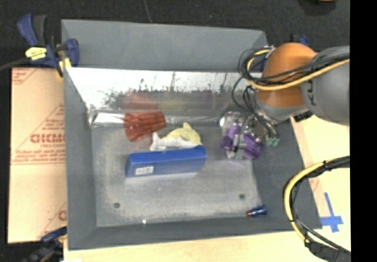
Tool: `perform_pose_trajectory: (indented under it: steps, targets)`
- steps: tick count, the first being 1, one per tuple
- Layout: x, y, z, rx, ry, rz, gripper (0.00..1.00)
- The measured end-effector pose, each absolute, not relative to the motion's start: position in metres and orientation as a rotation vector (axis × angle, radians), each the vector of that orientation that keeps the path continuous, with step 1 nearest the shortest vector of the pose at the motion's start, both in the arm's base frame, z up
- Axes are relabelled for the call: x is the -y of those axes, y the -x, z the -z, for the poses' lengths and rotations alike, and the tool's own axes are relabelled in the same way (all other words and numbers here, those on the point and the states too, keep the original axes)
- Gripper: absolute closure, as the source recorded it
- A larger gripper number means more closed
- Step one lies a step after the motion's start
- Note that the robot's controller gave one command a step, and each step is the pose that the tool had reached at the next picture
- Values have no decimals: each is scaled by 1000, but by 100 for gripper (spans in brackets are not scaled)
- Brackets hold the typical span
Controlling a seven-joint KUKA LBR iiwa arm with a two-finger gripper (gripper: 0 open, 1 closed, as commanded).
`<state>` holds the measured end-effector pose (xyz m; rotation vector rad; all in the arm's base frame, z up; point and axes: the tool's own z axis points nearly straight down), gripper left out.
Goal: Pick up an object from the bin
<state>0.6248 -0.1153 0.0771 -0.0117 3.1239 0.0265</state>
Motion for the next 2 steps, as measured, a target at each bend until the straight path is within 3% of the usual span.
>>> perform_pose_trajectory:
  steps: [1,2]
  targets:
    - [129,-638,-146,-3138,-10,-45,100]
    - [134,-651,-173,-3116,-14,-44,100]
